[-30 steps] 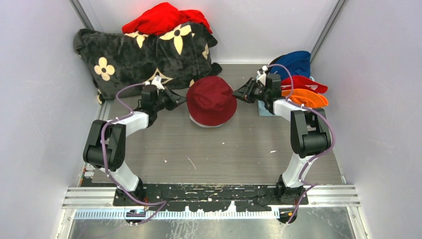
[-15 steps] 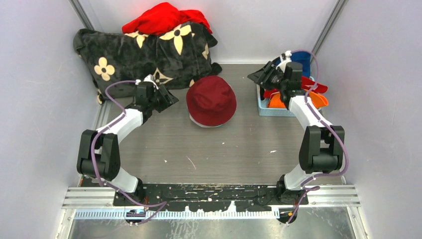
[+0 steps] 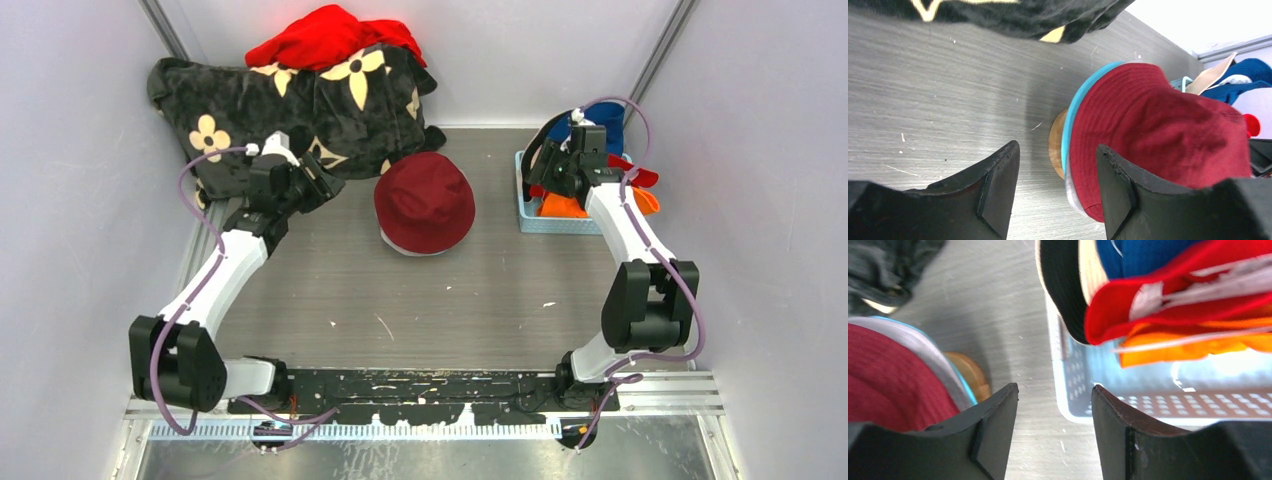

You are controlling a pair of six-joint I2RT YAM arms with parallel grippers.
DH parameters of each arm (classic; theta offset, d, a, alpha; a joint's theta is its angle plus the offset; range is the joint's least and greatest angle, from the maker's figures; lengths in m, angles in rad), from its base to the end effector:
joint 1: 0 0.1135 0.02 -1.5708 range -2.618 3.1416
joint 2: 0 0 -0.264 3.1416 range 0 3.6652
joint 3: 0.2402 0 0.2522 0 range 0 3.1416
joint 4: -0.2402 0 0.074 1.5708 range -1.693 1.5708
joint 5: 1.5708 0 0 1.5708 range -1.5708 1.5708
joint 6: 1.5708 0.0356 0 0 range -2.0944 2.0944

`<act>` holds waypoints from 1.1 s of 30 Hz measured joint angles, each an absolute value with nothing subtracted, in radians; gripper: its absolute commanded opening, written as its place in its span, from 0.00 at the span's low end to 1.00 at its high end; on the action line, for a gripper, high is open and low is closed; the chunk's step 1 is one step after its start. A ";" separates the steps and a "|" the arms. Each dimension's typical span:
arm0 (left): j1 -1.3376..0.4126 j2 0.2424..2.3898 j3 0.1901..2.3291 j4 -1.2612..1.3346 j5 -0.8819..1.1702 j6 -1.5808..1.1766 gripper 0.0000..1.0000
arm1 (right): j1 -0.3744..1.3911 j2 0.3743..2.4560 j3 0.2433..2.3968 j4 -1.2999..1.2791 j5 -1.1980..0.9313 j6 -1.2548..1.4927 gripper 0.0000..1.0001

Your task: Stack the hats

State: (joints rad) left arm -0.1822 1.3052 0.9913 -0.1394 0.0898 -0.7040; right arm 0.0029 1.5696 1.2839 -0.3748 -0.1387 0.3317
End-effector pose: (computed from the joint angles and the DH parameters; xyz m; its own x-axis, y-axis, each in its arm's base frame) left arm 0.2951 -0.0576 0.3017 -0.4964 -0.5640 -0.6599 -0.0808 0.7869 -0.6118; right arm 0.3579 0.0060 0.2990 -0.6165 0.3207 -0.7190 0.0939 0.9367 0.3374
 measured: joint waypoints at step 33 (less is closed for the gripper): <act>-0.182 1.206 1.048 -0.222 0.118 -0.689 0.65 | 0.165 1.790 1.355 -0.494 0.104 0.239 0.51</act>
State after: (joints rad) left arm -0.1822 1.2057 1.0481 -0.2222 0.1177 -0.6891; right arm 0.1646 1.7905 1.3548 -0.4942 0.1043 0.2390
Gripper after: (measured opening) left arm 0.645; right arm 0.602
